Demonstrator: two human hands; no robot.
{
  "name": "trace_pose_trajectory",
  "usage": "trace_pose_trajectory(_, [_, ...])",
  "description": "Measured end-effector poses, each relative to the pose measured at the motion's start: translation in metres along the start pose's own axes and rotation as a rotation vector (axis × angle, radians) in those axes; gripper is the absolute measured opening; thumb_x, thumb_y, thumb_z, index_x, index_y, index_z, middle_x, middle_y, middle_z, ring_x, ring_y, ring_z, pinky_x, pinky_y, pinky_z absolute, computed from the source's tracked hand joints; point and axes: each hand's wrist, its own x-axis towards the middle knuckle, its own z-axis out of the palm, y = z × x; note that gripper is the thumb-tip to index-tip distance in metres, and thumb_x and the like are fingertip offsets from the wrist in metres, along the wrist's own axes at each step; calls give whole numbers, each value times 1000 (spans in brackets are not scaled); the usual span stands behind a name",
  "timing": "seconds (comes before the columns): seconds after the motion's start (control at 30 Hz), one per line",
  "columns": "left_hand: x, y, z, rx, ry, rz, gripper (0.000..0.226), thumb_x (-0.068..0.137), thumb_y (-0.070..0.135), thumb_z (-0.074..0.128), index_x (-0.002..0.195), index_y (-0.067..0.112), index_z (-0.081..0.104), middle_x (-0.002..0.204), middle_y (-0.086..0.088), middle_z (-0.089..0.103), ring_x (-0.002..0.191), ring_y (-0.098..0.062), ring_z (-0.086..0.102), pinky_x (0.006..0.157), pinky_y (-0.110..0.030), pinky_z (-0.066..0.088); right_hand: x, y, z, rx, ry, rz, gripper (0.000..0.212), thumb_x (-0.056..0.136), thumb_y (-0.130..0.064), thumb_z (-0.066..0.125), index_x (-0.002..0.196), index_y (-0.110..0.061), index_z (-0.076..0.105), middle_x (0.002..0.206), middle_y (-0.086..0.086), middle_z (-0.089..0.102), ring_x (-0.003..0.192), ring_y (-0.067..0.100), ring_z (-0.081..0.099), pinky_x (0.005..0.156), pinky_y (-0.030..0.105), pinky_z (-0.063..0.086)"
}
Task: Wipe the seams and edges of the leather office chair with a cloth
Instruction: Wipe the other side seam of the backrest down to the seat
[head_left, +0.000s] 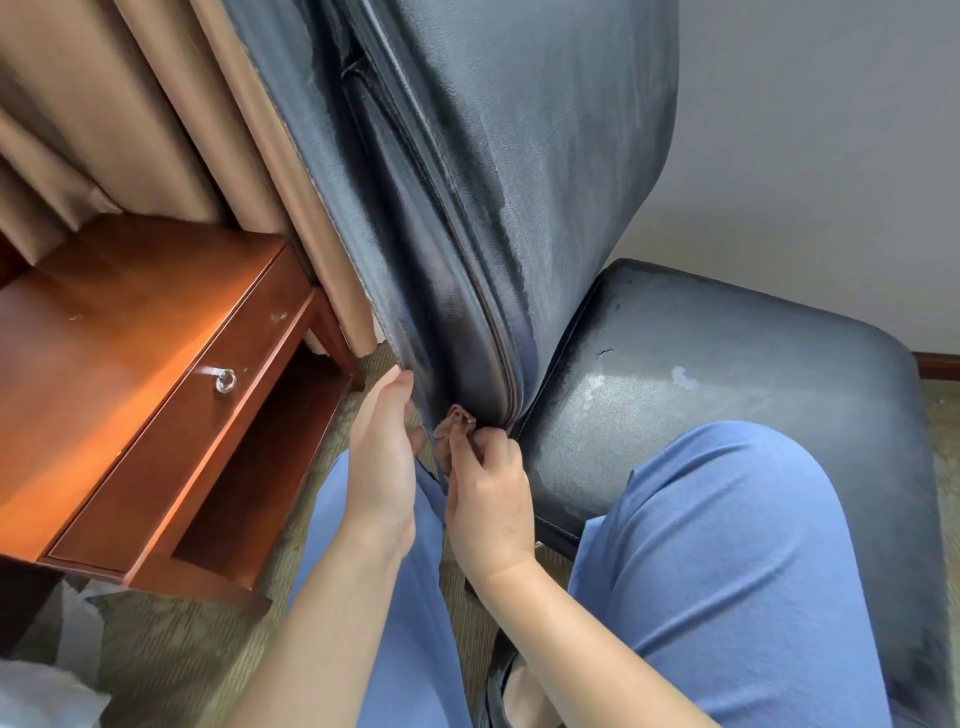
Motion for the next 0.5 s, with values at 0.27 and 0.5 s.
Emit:
trace_pose_trajectory(0.27, [-3,2,-1,-3,-22,-9,40,98,36,44,134,22,55,132,4,60,124,-10,53,108,-37,39,0,-2,-9,84,72,13,44,80,-6,41,119,-7,60,84,8,52,69,23,43,53,30,42])
trace_pose_trajectory(0.5, [-1,3,0,-11,0,-22,40,98,34,45,133,19,56,132,2,60,124,-11,53,106,-35,40,3,-2,-5,-24,22,0,44,76,-6,42,112,-6,67,78,8,54,60,26,50,45,28,40])
